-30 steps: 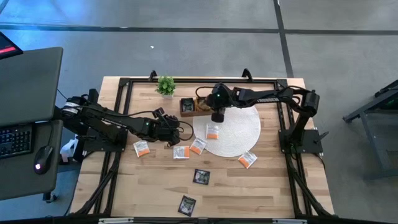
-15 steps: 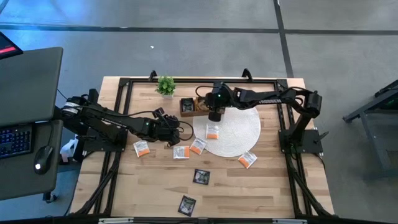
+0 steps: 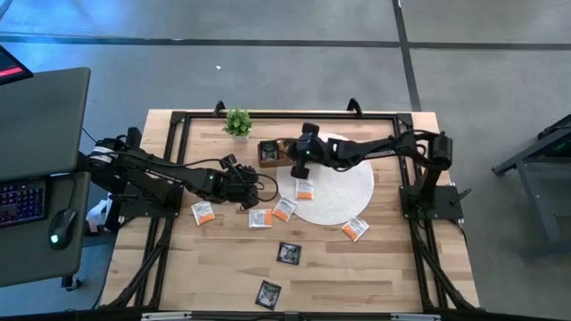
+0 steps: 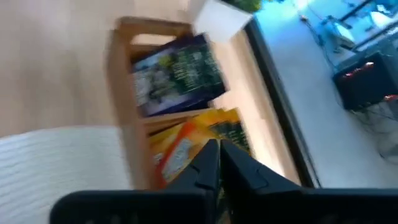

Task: Pick & Place Tea
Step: Put the orange tea bag into the middle section of the wooden organizer

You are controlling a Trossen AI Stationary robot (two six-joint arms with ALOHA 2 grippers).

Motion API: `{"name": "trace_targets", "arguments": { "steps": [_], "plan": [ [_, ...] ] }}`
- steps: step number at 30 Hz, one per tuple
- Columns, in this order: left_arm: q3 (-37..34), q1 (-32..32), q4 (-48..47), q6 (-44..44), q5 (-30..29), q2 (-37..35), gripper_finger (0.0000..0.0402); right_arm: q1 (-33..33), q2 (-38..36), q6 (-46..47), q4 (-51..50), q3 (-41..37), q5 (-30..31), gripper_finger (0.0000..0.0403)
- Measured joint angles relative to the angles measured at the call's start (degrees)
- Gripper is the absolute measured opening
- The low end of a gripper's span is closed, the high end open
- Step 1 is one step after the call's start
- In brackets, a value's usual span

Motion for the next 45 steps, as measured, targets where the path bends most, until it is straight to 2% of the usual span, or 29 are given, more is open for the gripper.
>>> {"name": "trace_targets", "arguments": {
  "steps": [7,13,18,24,29,35,42,45],
  "plan": [
    [0.0,0.0,0.3,0.2,0.3,0.0,0.0158,0.1,-2.8,3.9,-0.5,0.0,0.2,0.0033],
    [0.0,0.0,0.5,1.1,0.3,0.0,0.0158,-1.0,-4.9,9.8,-8.3,0.0,-6.3,0.0036],
    [0.0,0.0,1.6,1.9,0.3,0.0,0.0158,-3.2,-4.9,11.6,-14.1,0.0,-9.4,0.0071],
    [0.0,0.0,1.9,1.9,1.5,0.0,0.0158,-5.2,-4.2,14.0,-12.1,0.0,-11.9,0.0114],
    [0.0,0.0,1.9,1.9,1.6,0.0,0.0158,-6.4,-1.2,17.7,-12.6,-0.1,-13.4,0.0123],
    [0.0,0.0,1.9,1.9,1.4,0.0,0.0158,-6.3,-0.6,16.1,-12.2,-0.1,-11.4,0.0107],
    [0.0,0.0,1.8,2.0,1.3,0.0,0.0158,-6.3,-0.7,12.4,-11.0,-0.1,-12.6,0.0009],
    [0.0,0.0,1.7,3.0,1.3,0.0,0.0158,-6.2,-1.2,10.5,-10.2,-0.1,-12.1,0.0018]
  ]
}}
